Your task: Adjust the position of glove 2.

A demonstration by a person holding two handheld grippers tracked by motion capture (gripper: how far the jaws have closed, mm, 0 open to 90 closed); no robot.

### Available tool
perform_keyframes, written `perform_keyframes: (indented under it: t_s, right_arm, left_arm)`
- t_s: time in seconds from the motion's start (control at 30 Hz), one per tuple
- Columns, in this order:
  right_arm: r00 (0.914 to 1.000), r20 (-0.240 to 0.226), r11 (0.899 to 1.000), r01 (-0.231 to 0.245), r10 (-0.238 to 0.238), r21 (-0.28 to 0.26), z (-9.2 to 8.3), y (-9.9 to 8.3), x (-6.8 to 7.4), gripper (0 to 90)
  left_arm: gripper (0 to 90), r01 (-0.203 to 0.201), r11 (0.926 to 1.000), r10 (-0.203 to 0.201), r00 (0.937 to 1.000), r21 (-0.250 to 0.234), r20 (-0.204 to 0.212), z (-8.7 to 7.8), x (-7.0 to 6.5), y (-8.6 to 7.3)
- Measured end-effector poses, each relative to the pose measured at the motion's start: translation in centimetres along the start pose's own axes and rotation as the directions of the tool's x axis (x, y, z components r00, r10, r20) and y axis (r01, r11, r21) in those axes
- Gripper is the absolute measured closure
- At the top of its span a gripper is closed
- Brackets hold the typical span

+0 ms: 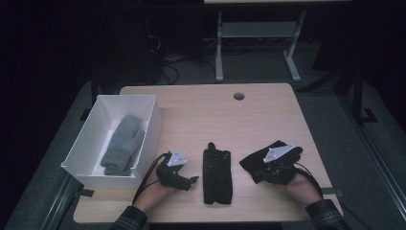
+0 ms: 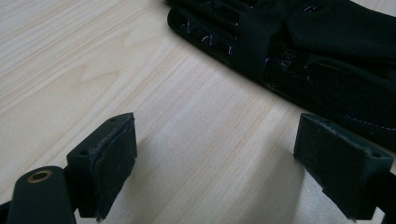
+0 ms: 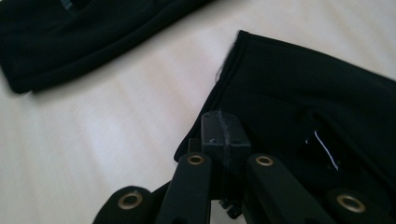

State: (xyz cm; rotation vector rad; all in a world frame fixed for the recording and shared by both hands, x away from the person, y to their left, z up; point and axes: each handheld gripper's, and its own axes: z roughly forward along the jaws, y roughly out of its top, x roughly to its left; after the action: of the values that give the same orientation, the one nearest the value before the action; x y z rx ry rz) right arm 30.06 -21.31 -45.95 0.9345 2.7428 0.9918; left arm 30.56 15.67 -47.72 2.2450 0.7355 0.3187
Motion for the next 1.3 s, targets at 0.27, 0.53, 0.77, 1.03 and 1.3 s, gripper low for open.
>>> perform_keyframes:
  t_s: [0.27, 0.53, 0.77, 1.03, 1.3]
  right_arm:
    - [0.9975, 0.061, 0.996, -0.031, 0.036, -0.079, -2.7, -1.7, -0.1, 90.0]
    - [0.9463, 0.241, 0.969, -0.178, 0.216, -0.169, -3.5, -0.9, -6.0, 90.0]
    - [0.9147, 0.279, 0.952, -0.251, 0.292, -0.175, -2.4, -0.5, -9.1, 90.0]
    - [0.9202, 0.260, 0.953, -0.259, 0.292, -0.155, -1.1, 0.2, -9.7, 90.0]
    - [0.9665, 0.186, 0.981, -0.157, 0.177, -0.116, 0.6, 2.0, -7.3, 90.0]
  left_arm:
    - [12.7, 0.006, 1.0000, -0.006, 1.0000, 0.001, 0.000, 0.0, 0.0, 0.0]
    - [12.6, 0.002, 1.0000, -0.002, 1.0000, 0.002, -0.002, 0.0, 0.0, 0.0]
    - [12.6, 0.001, 1.0000, -0.001, 1.0000, 0.009, -0.002, 0.0, 0.0, 0.1]
    - [12.6, 0.001, 1.0000, -0.001, 1.0000, 0.007, -0.002, 0.0, 0.0, 0.1]
    - [12.6, 0.001, 1.0000, -0.001, 1.0000, 0.007, -0.001, 0.0, 0.0, 0.1]
